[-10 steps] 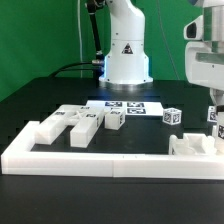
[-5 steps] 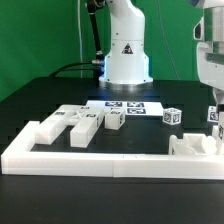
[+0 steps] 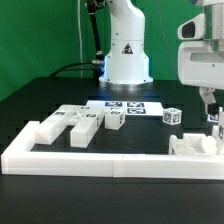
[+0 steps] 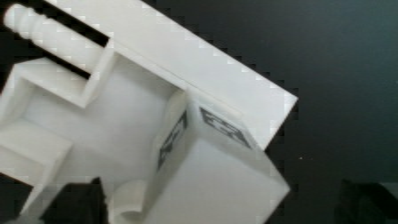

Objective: Assemble chair

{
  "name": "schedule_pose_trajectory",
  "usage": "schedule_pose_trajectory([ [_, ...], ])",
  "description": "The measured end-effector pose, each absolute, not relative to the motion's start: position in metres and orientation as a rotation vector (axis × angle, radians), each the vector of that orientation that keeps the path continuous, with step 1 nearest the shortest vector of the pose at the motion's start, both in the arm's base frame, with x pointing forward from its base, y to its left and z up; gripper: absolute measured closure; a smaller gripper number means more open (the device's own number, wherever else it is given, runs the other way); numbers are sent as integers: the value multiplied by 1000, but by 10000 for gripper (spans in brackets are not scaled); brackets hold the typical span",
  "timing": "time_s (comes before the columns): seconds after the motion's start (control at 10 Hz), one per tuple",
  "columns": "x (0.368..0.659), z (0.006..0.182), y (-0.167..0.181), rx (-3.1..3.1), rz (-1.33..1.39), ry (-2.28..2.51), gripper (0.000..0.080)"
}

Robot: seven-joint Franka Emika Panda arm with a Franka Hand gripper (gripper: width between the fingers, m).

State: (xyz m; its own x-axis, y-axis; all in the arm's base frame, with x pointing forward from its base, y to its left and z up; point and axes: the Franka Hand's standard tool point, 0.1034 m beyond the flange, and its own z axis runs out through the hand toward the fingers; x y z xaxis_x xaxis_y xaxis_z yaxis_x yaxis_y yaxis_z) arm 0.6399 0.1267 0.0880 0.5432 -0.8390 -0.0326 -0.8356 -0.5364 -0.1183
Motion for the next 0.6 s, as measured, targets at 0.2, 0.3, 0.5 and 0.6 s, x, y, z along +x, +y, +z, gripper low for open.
schedule_pose_trajectory([
  [0.2,640,87,126,-2788,-60,1177,150],
  [0.3,640,87,126,-2823,-65,1100,150],
  [0.5,638,83,127,-3005,-97,660,150],
  [0.6,638,82,126,-3025,-101,577,150],
])
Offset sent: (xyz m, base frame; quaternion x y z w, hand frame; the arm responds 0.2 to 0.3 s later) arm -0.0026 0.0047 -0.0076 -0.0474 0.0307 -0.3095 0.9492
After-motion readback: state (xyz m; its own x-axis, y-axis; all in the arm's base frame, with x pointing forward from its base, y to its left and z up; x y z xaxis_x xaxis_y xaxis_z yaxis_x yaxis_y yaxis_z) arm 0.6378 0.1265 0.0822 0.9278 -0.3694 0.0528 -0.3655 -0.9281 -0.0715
